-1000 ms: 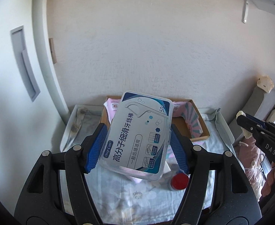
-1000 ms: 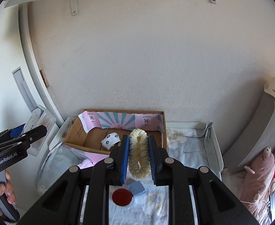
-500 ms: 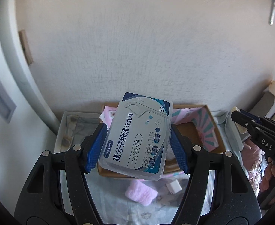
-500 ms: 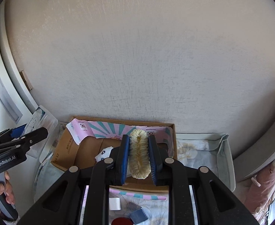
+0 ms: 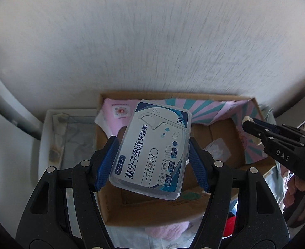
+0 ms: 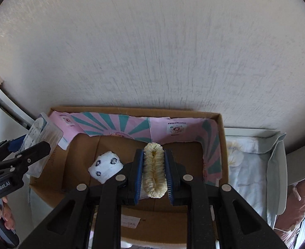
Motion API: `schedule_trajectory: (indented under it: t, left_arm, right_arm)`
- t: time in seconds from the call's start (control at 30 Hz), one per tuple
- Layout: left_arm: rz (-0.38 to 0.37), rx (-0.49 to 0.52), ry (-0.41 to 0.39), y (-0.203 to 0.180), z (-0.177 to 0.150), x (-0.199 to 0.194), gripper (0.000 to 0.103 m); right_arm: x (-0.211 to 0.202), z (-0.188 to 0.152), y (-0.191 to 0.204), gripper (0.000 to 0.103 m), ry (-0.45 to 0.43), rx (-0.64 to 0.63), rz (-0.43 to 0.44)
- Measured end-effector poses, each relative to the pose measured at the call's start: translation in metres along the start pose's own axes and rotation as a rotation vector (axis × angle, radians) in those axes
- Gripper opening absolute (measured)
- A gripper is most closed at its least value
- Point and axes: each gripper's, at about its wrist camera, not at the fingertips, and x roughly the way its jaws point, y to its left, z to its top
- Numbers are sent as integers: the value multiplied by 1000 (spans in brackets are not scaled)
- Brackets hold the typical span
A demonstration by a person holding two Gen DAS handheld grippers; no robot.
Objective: Organize objects
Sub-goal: 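Carry the floss packet and hair tie over the striped cardboard box, then open the left tool releasing the packet while the right tool drops the hair tie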
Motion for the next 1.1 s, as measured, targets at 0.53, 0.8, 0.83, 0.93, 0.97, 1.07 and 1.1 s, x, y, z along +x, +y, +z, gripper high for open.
schedule_trajectory:
  t: [0.53, 0.8, 0.83, 0.93, 0.97, 1.07, 1.1]
  left_arm:
    - [20, 39, 106, -4, 6, 48, 64]
    - [-6, 29, 136, -8, 11, 50, 103]
    - [-29, 29, 148, -10, 11, 50, 103]
    - [-28, 45, 156, -10, 10, 51, 103]
    - [-24, 55, 156, -12, 10, 51, 103]
    - [-23, 65, 160, -15, 10, 51, 103]
    - [-23, 66, 157, -16, 10, 50, 103]
  right_arm:
    - [44, 6, -8, 19, 110, 17, 45]
    - [53, 11, -7, 38, 172, 23, 54]
    - [54, 12, -7, 61, 175, 27, 56]
    - [51, 12, -7, 91, 160, 36, 60]
    - [49, 13, -8, 95, 157, 37, 61]
    - [47, 16, -7, 103, 133, 32, 67]
    - [46, 16, -7, 103, 129, 27, 64]
